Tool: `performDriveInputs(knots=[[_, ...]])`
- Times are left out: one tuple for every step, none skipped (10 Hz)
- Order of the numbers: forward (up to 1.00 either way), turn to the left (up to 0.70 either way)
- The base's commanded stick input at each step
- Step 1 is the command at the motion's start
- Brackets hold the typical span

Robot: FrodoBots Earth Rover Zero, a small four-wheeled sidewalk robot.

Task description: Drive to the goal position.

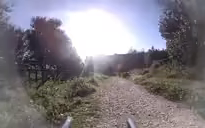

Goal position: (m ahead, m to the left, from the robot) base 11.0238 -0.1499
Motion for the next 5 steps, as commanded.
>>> performDriveInputs(knots=[[0.50,0.00],[0.50,0.00],[0.50,0.00],[0.50,0.00],[0.50,-0.47]])
